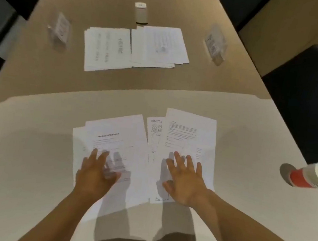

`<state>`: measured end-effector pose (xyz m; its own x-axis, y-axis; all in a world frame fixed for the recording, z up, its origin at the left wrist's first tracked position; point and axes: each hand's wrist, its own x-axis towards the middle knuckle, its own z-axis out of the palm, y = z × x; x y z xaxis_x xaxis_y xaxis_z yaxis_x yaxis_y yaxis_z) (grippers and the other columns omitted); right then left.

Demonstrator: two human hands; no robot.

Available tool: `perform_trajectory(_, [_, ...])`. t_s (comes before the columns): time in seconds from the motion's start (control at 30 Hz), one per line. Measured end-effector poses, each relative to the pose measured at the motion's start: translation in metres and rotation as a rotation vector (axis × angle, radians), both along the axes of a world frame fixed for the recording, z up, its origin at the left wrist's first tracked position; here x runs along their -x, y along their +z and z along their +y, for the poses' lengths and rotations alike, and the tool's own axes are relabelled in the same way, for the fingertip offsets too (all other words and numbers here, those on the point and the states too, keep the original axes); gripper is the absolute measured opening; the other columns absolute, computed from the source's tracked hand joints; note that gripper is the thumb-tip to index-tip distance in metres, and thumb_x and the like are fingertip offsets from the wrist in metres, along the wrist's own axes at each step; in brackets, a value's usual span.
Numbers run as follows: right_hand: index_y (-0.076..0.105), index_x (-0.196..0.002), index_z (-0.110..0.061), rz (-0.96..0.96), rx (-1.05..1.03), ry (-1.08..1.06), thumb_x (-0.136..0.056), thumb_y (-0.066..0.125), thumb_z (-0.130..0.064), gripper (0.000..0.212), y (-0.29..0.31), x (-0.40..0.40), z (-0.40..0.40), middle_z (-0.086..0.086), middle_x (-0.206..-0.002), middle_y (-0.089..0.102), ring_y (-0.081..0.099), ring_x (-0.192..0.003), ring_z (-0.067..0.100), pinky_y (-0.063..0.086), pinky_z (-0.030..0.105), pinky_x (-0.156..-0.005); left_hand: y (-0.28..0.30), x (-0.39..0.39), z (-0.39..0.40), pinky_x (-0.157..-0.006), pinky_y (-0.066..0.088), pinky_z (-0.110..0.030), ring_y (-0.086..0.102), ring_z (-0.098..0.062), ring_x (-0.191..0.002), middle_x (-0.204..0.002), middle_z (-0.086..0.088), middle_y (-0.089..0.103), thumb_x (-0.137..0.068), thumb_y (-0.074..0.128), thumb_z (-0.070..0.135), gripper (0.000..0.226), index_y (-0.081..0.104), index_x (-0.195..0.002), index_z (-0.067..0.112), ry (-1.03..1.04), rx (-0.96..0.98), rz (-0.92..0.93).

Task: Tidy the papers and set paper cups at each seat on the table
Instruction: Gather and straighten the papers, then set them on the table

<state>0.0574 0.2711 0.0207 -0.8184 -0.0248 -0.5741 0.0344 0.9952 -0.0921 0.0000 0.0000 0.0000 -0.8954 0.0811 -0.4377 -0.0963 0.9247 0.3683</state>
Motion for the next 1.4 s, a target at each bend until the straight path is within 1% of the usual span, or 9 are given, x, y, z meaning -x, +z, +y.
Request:
perform_trajectory(0.1, [0.0, -0.154, -0.028, -0.051, -0.015, -0.001, -0.098, 0.03, -0.055, 0.07, -0.008, 0.0, -0.001, 0.001, -0.164, -0.018, -0.012, -0.149, 0.039, -0.003, 0.059, -0.117, -0.006, 0.002, -0.012, -0.11, 0.033, -0.058, 0.023, -0.04, -0.143, -0.161, -0.003, 0.009, -0.076, 0.063, 0.065, 0.086, 0.024, -0.148, 0.039, 0.103, 0.066, -0.123])
perform_trajectory(0.23, [0.0, -0.155, -0.027, -0.106, 0.01, -0.01, -0.097, 0.031, -0.054, 0.071, -0.017, -0.001, -0.004, 0.0, -0.163, -0.02, -0.014, -0.149, 0.039, -0.002, 0.057, -0.12, -0.013, -0.005, -0.009, -0.099, 0.044, -0.049, 0.03, -0.034, -0.124, -0.141, -0.001, 0.021, -0.072, 0.06, 0.07, 0.083, 0.025, -0.141, 0.042, 0.068, 0.166, -0.163])
perform_trajectory(0.47, [0.008, -0.153, -0.034, -0.06, 0.129, 0.051, -0.097, 0.029, -0.053, 0.062, -0.016, 0.002, -0.012, -0.008, -0.164, -0.016, -0.017, -0.15, 0.03, -0.004, 0.05, -0.122, -0.016, -0.004, 0.016, -0.112, 0.036, -0.047, 0.016, -0.037, -0.139, -0.162, 0.001, 0.015, -0.085, 0.058, 0.055, 0.072, 0.029, -0.148, 0.035, -0.025, 0.055, -0.063])
perform_trajectory(0.63, [0.02, -0.151, -0.033, 0.144, 0.214, -0.204, -0.099, 0.036, -0.048, 0.057, -0.012, 0.014, 0.013, -0.006, -0.165, 0.003, 0.007, -0.151, 0.025, 0.015, 0.038, -0.12, -0.022, -0.003, 0.011, -0.114, 0.034, -0.052, 0.027, -0.039, -0.139, -0.157, -0.006, 0.025, -0.082, 0.067, 0.048, 0.065, 0.047, -0.141, 0.03, -0.011, 0.048, 0.017])
perform_trajectory(0.77, [0.014, -0.149, -0.036, 0.094, 0.057, -0.499, -0.093, 0.04, -0.057, 0.065, -0.024, 0.022, 0.046, 0.008, -0.162, 0.007, 0.021, -0.144, 0.034, 0.031, 0.047, -0.115, -0.018, -0.009, 0.013, -0.1, 0.044, -0.051, 0.033, -0.037, -0.129, -0.148, -0.01, 0.034, -0.078, 0.075, 0.039, 0.063, 0.054, -0.136, 0.028, 0.067, 0.054, 0.071])
perform_trajectory(0.97, [0.021, -0.143, -0.039, 0.06, 0.03, -0.44, -0.087, 0.042, -0.062, 0.064, -0.03, 0.014, 0.037, 0.01, -0.155, 0.014, 0.024, -0.133, 0.035, 0.037, 0.046, -0.107, -0.012, -0.011, 0.037, -0.112, 0.036, -0.039, 0.023, -0.027, -0.142, -0.159, -0.003, 0.027, -0.085, 0.07, 0.03, 0.058, 0.049, -0.14, 0.026, 0.063, -0.138, 0.022])
perform_trajectory(1.2, [0.031, -0.143, -0.037, 0.094, 0.195, -0.529, -0.091, 0.047, -0.054, 0.057, -0.017, 0.024, 0.033, 0.001, -0.153, 0.025, 0.024, -0.136, 0.029, 0.04, 0.041, -0.103, -0.005, -0.002, 0.051, -0.102, 0.038, -0.028, 0.044, -0.034, -0.132, -0.138, -0.01, 0.049, -0.083, 0.072, 0.017, 0.049, 0.058, -0.129, 0.013, 0.265, -0.221, 0.077])
perform_trajectory(1.3, [0.039, -0.14, -0.036, 0.108, 0.26, -0.561, -0.088, 0.053, -0.052, 0.056, -0.013, 0.029, 0.029, -0.002, -0.148, 0.03, 0.03, -0.133, 0.026, 0.039, 0.038, -0.103, 0.0, 0.003, 0.056, -0.104, 0.031, -0.031, 0.038, -0.026, -0.132, -0.143, -0.004, 0.043, -0.086, 0.067, 0.021, 0.053, 0.05, -0.136, 0.02, 0.425, -0.31, -0.038])
perform_trajectory(1.4, [0.04, -0.138, -0.038, 0.059, 0.562, -0.672, -0.077, 0.061, -0.058, 0.068, -0.01, 0.032, 0.015, -0.006, -0.147, 0.034, 0.047, -0.127, 0.02, 0.043, 0.039, -0.107, 0.008, 0.007, 0.062, -0.091, 0.044, -0.03, 0.053, -0.01, -0.103, -0.142, 0.001, 0.04, -0.086, 0.067, 0.017, 0.055, 0.047, -0.137, 0.02, 0.486, -0.468, -0.111])
